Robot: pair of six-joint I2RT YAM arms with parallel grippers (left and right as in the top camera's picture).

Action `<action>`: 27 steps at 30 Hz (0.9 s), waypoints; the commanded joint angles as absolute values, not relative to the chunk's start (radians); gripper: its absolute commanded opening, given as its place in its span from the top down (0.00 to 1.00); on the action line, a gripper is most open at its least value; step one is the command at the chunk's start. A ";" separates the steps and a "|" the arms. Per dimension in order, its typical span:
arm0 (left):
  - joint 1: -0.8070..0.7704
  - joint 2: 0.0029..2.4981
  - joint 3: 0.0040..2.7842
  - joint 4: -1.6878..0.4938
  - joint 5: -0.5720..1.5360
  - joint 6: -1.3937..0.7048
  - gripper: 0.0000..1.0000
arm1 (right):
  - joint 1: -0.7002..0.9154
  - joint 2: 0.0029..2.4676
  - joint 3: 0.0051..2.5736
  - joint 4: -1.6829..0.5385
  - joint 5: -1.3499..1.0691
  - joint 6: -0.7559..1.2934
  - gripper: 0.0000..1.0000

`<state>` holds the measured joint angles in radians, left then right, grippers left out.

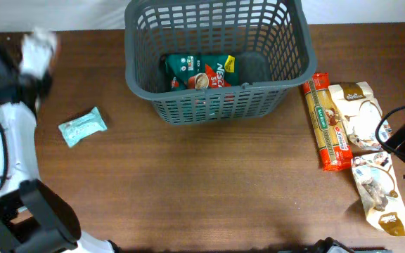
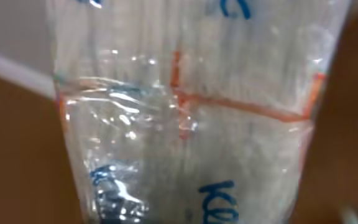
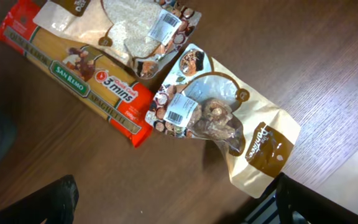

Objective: Pack container
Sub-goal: 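Lift the boxes into the basket and open the left gripper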

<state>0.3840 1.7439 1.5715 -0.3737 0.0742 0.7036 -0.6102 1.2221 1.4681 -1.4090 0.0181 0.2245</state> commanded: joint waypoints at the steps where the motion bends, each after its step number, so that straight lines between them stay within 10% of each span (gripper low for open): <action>1: 0.307 1.679 1.824 -0.294 0.247 0.602 0.98 | -0.616 1.220 1.472 -1.407 0.027 0.218 0.01; 10: 0.034 1.702 1.945 -0.159 0.696 0.554 0.98 | -0.616 1.220 1.472 -1.407 0.027 0.218 0.01; 27: -0.312 1.932 1.945 -0.451 0.290 0.879 0.99 | -0.616 1.220 1.472 -1.407 0.027 0.218 0.01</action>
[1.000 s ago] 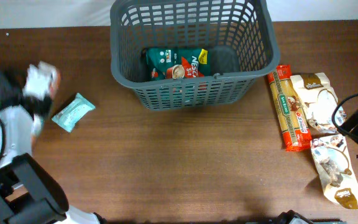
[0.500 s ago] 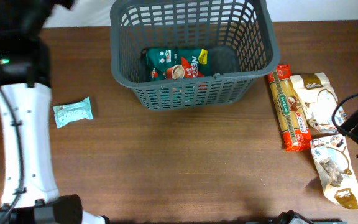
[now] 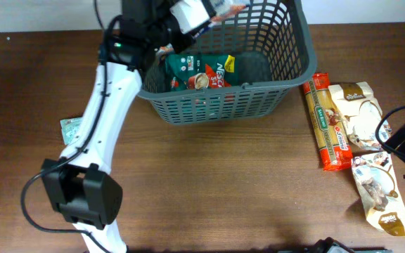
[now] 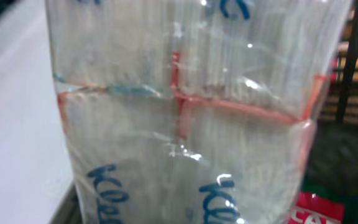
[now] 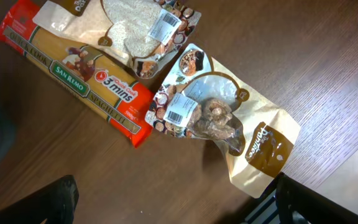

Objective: Pack container
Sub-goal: 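Lift the boxes into the basket and open the left gripper, then lower the left gripper onto the mint-green bar and grasp it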

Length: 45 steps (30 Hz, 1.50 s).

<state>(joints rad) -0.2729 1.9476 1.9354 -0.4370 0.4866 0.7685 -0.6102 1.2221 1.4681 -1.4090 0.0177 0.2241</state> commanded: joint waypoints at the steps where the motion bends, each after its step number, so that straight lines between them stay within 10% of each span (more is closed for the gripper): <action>1: -0.323 1.932 1.945 -0.467 0.226 0.900 0.98 | -0.616 1.220 1.472 -1.407 0.027 0.218 0.01; 9: -0.351 1.932 1.945 -0.579 -0.059 1.012 0.94 | -0.616 1.220 1.472 -1.407 0.027 0.218 0.01; 12: -0.351 1.932 1.945 -0.585 -0.061 1.012 0.49 | -0.616 1.220 1.472 -1.407 0.027 0.218 0.01; 14: -0.351 1.932 1.945 -0.584 -0.060 1.011 0.01 | -0.616 1.220 1.472 -1.407 0.027 0.218 0.01; 31: -0.342 1.930 2.210 -0.561 0.026 0.853 0.11 | -0.616 1.220 1.472 -1.407 0.027 0.218 0.01; 38: -0.180 1.924 2.478 -0.707 -0.437 0.191 0.18 | -0.616 1.220 1.472 -1.407 0.027 0.218 0.01; 45: 0.014 1.950 2.471 -1.136 -0.407 -0.245 0.14 | -0.616 1.220 1.472 -1.407 0.027 0.218 0.01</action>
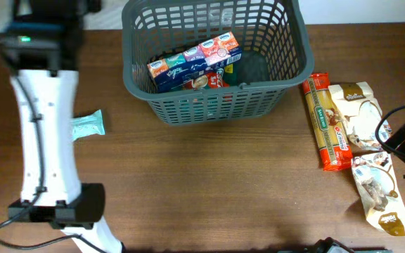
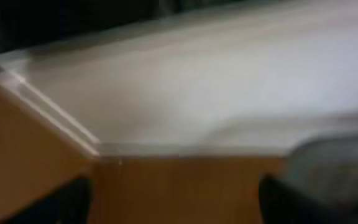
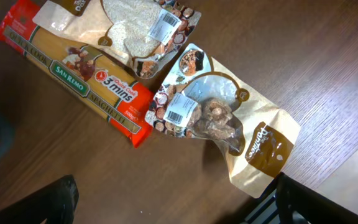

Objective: Pack container
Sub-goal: 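Lower the left gripper onto the mint-green bar and grasp it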

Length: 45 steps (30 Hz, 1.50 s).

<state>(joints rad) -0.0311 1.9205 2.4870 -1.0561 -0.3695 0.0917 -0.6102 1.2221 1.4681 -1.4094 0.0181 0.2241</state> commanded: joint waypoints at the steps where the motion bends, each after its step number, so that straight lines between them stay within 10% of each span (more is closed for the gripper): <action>1: 0.043 1.964 2.464 -1.202 -0.397 -0.344 0.04 | -0.616 1.220 1.472 -1.407 0.027 0.218 0.01; 13: 0.161 2.123 2.356 -1.418 -0.149 -1.183 0.01 | -0.616 1.220 1.472 -1.407 0.027 0.218 0.01; 23: 0.169 2.319 2.356 -1.477 -0.194 -1.619 0.29 | -0.616 1.220 1.472 -1.407 0.027 0.218 0.01; 25: 0.171 2.357 2.356 -1.489 -0.171 -1.650 0.14 | -0.616 1.220 1.472 -1.407 0.027 0.218 0.01; 45: 0.182 2.498 2.356 -1.686 -0.223 -1.663 0.07 | -0.616 1.220 1.472 -1.407 0.027 0.218 0.01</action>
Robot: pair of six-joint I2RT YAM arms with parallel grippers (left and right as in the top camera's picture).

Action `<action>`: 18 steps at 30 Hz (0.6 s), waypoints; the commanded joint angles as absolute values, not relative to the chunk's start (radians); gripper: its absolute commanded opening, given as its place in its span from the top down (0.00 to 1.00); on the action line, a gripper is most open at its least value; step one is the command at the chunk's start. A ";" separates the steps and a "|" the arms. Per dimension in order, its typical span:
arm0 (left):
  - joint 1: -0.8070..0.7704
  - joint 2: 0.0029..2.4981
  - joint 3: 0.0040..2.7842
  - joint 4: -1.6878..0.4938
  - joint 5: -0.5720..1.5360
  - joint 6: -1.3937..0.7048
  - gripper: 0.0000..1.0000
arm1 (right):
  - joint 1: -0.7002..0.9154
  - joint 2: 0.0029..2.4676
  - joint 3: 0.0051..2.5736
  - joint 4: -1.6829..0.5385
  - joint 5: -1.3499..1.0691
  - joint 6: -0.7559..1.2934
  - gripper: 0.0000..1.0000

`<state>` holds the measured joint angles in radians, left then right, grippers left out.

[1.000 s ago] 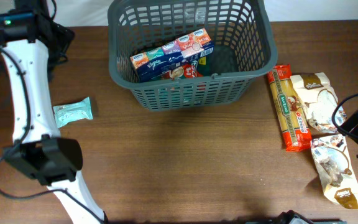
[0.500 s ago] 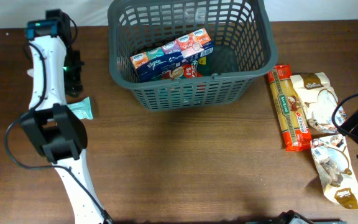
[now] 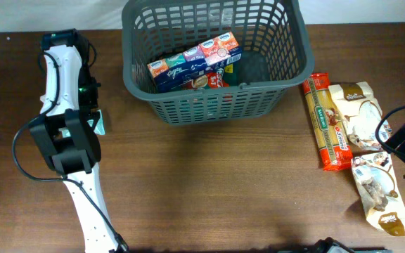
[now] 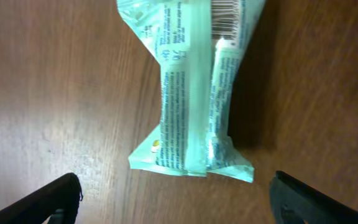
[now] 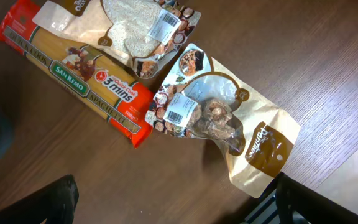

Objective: Pack container
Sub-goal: 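Lower the left gripper onto the mint-green bar and grasp it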

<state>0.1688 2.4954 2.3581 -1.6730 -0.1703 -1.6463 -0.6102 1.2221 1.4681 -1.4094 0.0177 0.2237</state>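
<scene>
The grey basket [image 3: 213, 60] stands at the table's back middle and holds a blue tissue multipack [image 3: 192, 60] lying on a green coffee bag [image 3: 227, 74]. A teal packet [image 4: 191, 93] lies flat on the table left of the basket, mostly hidden under the arm in the overhead view. My left gripper [image 4: 179, 202] hangs open right over the packet's near end, touching nothing. My right gripper [image 5: 179, 205] is open and empty above the table at the right, near a mushroom pouch [image 5: 229, 124], a rice pouch [image 5: 129, 25] and an orange spaghetti pack [image 5: 79, 81].
The spaghetti pack [image 3: 327, 123] and the two pouches [image 3: 361, 116] [image 3: 380, 193] lie in a group right of the basket, near the table's right edge. The left arm [image 3: 65, 133] reaches along the left side from the front edge.
My left gripper was up at the far left, facing the table's back edge; now it is low over the teal packet, still open. The basket's contents and the right arm are unchanged.
My left gripper first held the tissue multipack at the far left of the table. Then it held the pack over the basket. After that the pack lay in the basket on the coffee bag and the gripper was empty. Now the gripper is over the teal packet.
</scene>
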 commanded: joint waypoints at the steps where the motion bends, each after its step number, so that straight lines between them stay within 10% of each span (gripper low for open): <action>1: 0.181 2.498 2.356 -1.688 -0.241 -1.662 0.07 | -0.616 1.220 1.472 -1.407 0.027 0.218 0.01; 18: 0.184 2.510 2.248 -1.567 -0.337 -1.546 0.08 | -0.616 1.220 1.472 -1.407 0.027 0.218 0.01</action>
